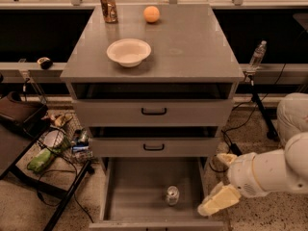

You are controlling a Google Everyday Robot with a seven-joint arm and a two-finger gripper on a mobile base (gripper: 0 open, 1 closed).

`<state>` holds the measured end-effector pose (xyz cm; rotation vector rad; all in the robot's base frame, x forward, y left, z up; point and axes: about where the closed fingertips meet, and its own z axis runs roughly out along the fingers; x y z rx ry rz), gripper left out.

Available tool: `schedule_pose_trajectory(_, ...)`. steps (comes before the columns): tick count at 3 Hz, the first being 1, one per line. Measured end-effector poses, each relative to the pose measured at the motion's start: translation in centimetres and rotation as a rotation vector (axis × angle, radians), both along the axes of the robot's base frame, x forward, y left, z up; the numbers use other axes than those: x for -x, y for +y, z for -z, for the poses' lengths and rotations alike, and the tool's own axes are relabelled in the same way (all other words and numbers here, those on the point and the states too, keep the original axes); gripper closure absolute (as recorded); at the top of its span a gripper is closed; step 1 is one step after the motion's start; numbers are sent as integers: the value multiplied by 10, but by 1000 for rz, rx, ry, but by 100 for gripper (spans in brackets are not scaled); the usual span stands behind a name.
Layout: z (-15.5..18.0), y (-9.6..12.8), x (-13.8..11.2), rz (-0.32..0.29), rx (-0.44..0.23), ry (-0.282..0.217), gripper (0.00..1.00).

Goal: Pick 7up can from bottom drawer and place on counter

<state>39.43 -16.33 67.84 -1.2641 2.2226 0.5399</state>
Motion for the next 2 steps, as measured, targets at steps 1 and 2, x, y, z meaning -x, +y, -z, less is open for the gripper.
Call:
schedule_pose_trajectory(1,17,24,-31,78,-228,-141,0)
schedule_pose_trajectory(2,21,22,-83,154,-375,-285,0)
